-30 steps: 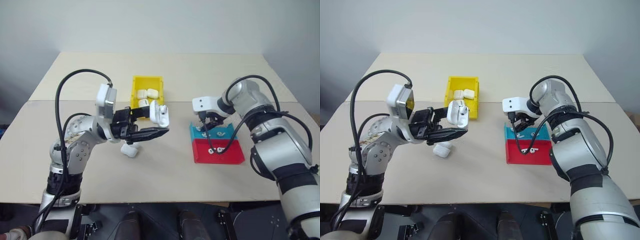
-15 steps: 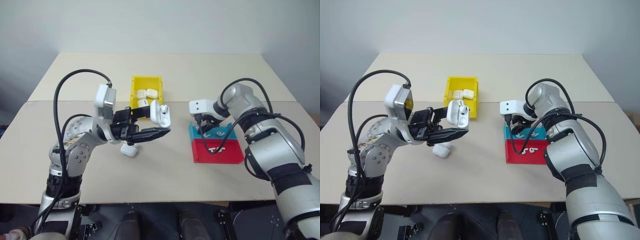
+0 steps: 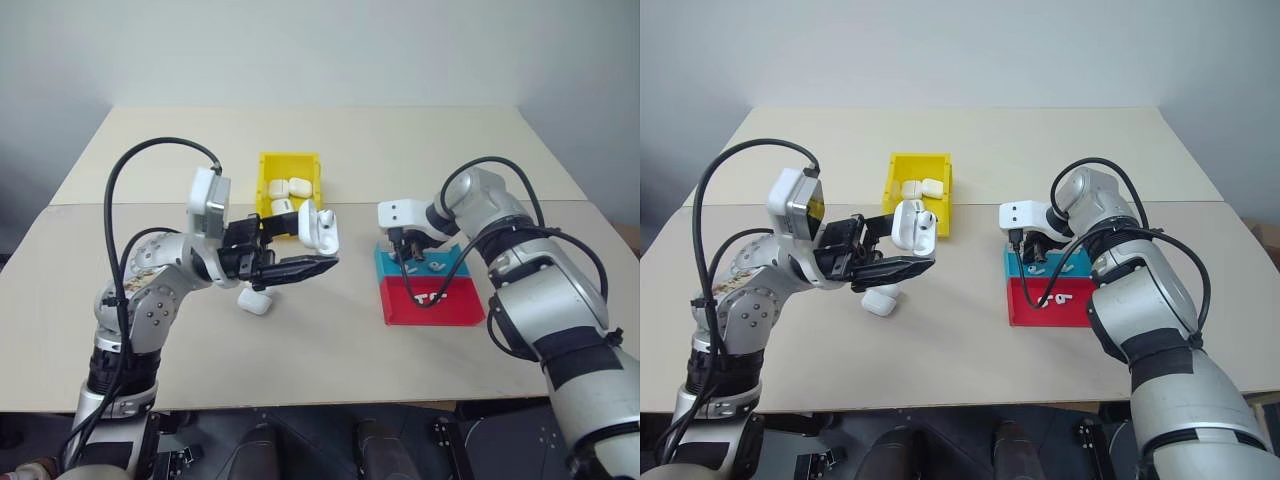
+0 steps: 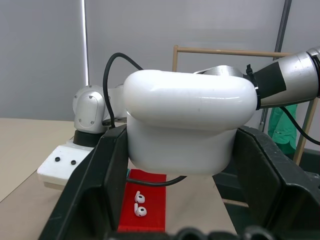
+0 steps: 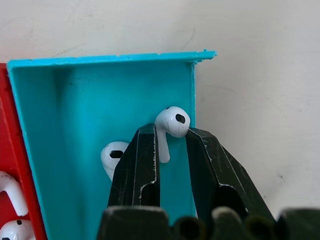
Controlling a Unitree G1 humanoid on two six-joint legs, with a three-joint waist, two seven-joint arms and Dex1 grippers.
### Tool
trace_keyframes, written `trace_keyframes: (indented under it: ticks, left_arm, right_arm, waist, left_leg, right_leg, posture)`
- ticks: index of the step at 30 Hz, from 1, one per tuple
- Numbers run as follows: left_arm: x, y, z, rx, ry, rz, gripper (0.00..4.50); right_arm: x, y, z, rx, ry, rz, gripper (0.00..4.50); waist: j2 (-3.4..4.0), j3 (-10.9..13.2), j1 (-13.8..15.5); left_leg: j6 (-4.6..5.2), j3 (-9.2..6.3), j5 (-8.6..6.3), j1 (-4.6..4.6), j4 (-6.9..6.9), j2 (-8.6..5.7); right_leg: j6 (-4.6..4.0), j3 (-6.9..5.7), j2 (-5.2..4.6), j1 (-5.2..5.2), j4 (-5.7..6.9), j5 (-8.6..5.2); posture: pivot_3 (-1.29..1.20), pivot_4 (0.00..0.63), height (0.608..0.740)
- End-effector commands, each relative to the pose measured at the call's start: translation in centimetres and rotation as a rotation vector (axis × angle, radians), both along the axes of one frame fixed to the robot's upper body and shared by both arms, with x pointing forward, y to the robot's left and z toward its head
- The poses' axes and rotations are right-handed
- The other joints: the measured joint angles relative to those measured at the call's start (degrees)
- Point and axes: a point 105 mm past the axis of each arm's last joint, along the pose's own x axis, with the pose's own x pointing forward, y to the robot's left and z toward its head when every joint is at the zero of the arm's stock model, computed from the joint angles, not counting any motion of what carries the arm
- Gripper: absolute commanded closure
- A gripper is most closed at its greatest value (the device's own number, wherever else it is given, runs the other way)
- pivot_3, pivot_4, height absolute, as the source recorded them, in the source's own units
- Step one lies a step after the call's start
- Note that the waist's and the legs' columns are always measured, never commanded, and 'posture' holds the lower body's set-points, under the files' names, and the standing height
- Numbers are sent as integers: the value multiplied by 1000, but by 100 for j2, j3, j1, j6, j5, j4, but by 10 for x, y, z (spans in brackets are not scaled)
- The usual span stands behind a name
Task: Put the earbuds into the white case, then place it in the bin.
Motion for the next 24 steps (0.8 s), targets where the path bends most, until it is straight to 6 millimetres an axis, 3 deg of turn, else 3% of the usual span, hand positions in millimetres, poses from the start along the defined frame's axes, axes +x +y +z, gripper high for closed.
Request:
trace_keyframes:
  ticks: [1,5,11,14,18,21,24]
  left_arm:
    - [-7,1,8,-8,-37,-15,1676]
    - [-6,1,9,-4,-37,-23,1676]
    - [0,2,13,-2,-38,-32,1676]
    - [3,2,13,3,-28,-29,1676]
    - [8,-1,15,5,-20,-31,1676]
    - [13,-4,20,1,-14,-29,1676]
    - [21,-7,25,3,-8,-31,1676]
  right_arm:
    - [2,-1,9,33,-22,-12,3893]
    - [5,-5,29,110,-65,-46,3893]
    - [-8,-13,101,471,-133,-107,3893]
    - [-35,-12,132,766,-134,-106,3893]
    - [-90,-8,162,1191,-141,-18,3893]
    - [-122,3,165,1351,-83,14,3893]
    - [-150,29,162,1442,-43,82,3893]
  waist:
    - [0,0,0]
    - [0,0,1]
    - [5,4,25]
    - [5,3,65]
    - [6,3,149]
    - [7,3,166]
    - [7,3,154]
  left_leg:
    - [0,0,0,0,0,0]
    - [0,0,0,0,0,0]
    - [1,-1,-1,-3,-2,0]
    - [2,-7,-1,-4,-5,2]
    - [6,-8,-4,-6,-5,3]
    - [5,-10,-3,-12,-1,2]
    - [5,-13,-3,-7,1,1]
  right_leg:
    - [0,0,0,0,0,0]
    - [0,0,0,0,0,0]
    - [0,-2,-1,1,1,0]
    - [0,-7,0,3,1,0]
    - [0,-10,1,6,1,0]
    - [1,-10,1,0,1,0]
    - [1,-10,2,5,-5,0]
  posture:
    - [0,150,740]
    - [0,150,740]
    - [0,150,740]
    - [0,150,740]
    - [0,150,740]
    - [0,150,740]
    - [0,150,740]
